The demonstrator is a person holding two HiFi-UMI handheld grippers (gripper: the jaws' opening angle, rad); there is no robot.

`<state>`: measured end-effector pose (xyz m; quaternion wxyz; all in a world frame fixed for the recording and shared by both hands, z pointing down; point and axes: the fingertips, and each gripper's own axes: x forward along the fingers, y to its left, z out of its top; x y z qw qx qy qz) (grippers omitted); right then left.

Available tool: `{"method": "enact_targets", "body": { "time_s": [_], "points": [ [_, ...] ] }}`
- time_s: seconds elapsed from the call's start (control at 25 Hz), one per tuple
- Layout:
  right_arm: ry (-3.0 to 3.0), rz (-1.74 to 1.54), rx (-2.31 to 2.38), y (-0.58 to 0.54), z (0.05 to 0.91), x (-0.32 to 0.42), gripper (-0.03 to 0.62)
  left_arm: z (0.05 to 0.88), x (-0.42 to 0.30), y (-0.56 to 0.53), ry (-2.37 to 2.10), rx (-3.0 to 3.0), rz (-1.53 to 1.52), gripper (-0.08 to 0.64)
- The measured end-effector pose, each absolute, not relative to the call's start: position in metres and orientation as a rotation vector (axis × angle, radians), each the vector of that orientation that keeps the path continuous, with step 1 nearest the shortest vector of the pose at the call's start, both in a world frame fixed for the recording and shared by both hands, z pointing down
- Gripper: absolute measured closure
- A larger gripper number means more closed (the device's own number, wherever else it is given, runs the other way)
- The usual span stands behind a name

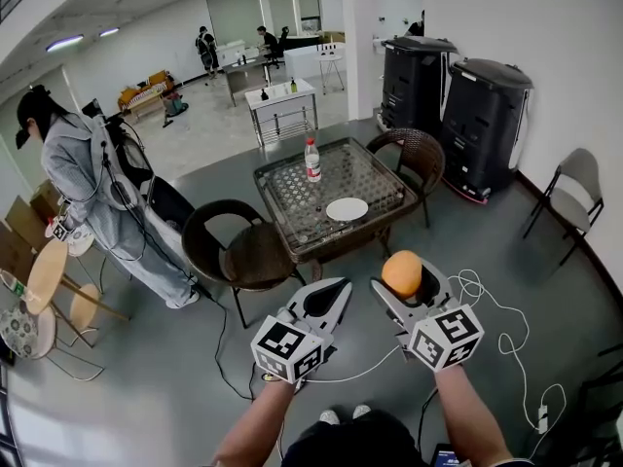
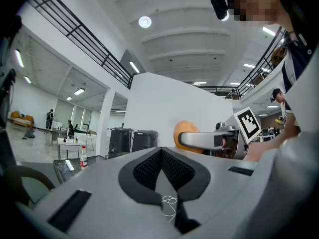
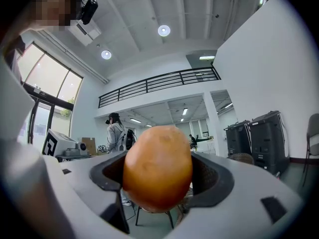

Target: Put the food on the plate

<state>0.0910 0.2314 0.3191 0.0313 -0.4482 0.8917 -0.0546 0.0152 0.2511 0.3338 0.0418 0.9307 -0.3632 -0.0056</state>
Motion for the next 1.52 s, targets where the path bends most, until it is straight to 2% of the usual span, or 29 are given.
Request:
{"method": "enact_targets", "body": {
  "time_s": [0.6, 1.52],
  "points": [
    [2.803, -0.187, -1.345, 0.151, 0.331, 0.121, 0.23, 0.35, 0.048, 0.172, -1.129, 2.802, -0.015, 0.552],
    [2.808, -0.275, -1.437, -0.111, 0.38, 0.06, 0.23, 0.404, -0.007, -0.098, -0.982, 2.764, 0.027, 0.552]
  ]
}}
